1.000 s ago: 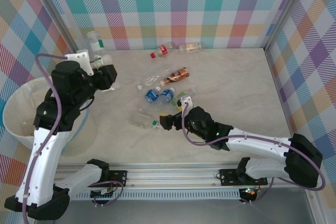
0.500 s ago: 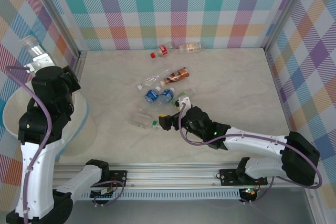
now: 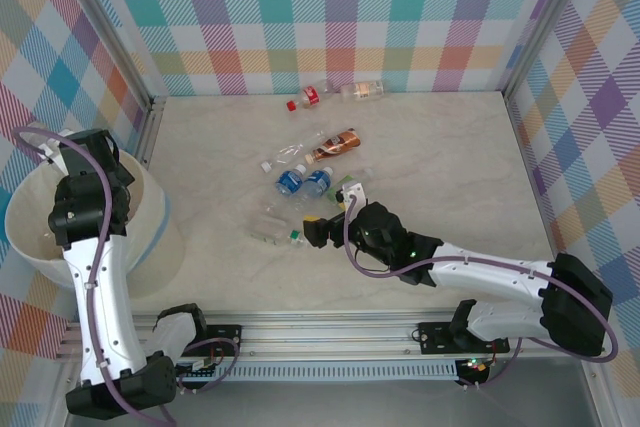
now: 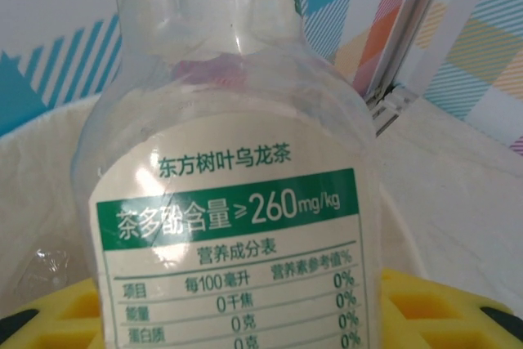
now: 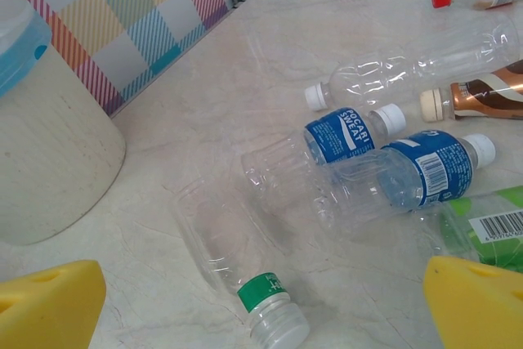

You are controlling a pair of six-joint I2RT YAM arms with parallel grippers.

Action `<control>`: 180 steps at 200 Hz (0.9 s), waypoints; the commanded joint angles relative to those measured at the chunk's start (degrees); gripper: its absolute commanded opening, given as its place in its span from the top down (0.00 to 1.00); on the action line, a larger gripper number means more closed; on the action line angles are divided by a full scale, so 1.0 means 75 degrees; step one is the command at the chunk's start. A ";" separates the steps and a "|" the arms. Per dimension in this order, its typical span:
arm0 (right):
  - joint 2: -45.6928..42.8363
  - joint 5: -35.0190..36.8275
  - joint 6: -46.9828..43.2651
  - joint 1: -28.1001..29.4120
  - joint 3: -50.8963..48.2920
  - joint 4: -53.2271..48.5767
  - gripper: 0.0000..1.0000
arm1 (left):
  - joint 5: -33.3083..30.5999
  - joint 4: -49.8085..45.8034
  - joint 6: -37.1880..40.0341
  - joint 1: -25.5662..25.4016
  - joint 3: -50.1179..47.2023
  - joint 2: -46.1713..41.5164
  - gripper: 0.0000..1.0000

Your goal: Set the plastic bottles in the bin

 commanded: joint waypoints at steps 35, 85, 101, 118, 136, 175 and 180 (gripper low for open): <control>-0.0151 0.0214 -0.0049 0.0050 0.0020 0.0027 0.00 | 0.0874 0.0090 -0.0247 0.0352 -0.0067 -0.0288 0.07; -0.0211 0.1484 0.0989 0.0017 -0.0175 -0.0185 0.00 | 0.2548 -0.0006 -0.0268 0.0353 0.0288 -0.0682 0.00; -0.0178 0.1759 0.1493 -0.0031 -0.0121 -0.0623 0.00 | 0.3326 0.0066 -0.0365 0.0355 0.0291 -0.0791 0.00; -0.0089 0.1940 0.1948 -0.0107 -0.0024 -0.1195 0.00 | 0.4217 0.0253 -0.0490 0.0353 0.0243 -0.0881 0.00; -0.0003 0.2304 0.2587 -0.0139 0.0075 -0.1778 0.00 | 0.5253 0.0547 -0.0669 0.0341 0.0151 -0.0914 0.00; 0.0157 0.2342 0.3674 -0.0399 0.0076 -0.2318 0.00 | 0.7561 0.1769 -0.1490 0.0341 -0.0480 -0.1042 0.00; 0.0207 0.2331 0.3784 -0.0447 0.0113 -0.2434 0.00 | 0.7762 0.1940 -0.1662 0.0330 -0.0621 -0.1077 0.00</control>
